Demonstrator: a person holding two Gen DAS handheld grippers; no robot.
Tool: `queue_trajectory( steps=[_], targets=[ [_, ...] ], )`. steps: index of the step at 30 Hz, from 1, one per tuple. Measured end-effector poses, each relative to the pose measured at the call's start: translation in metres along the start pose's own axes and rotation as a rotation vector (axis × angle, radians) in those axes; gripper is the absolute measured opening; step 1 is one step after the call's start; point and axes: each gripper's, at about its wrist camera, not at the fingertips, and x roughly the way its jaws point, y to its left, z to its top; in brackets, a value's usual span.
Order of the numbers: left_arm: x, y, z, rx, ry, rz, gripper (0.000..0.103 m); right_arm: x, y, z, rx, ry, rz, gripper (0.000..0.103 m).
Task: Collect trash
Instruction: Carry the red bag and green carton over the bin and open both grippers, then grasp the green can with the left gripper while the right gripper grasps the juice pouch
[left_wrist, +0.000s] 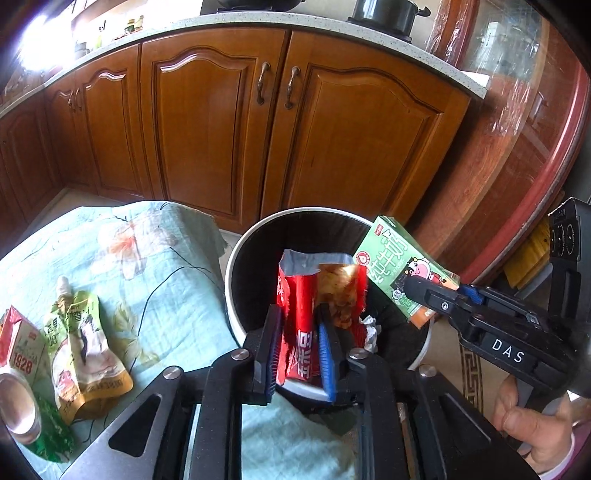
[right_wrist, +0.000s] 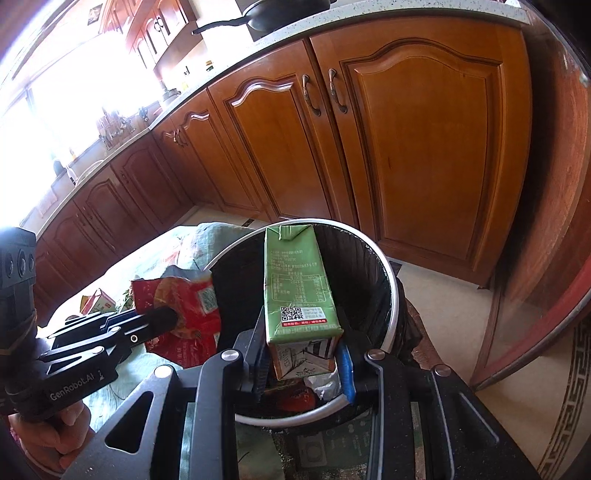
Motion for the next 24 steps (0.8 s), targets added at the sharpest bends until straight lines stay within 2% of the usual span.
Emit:
queue_trajectory(
  steps=[3,7,11,19,24],
  targets=[
    [0.006,0.001,-0.001,-0.006,0.007,0.004,0.028,0.005,-0.004,-0.001,0.025,0.015,0.013,0.036],
    [0.008,0.003,-0.005,-0.025,0.007,0.009,0.053,0.007,-0.010,-0.002,0.049,0.010,0.021,0.054],
    [0.003,0.010,-0.017,-0.052,0.007,0.002,0.058,0.003,-0.011,-0.007,0.063,-0.003,0.029,0.056],
    [-0.028,0.027,-0.046,-0.113,-0.029,-0.002,0.064,-0.018,0.004,-0.018,0.077,-0.061,0.062,0.070],
    [-0.053,0.041,-0.067,-0.164,-0.050,0.004,0.065,-0.029,0.019,-0.025,0.074,-0.078,0.093,0.071]
  ],
)
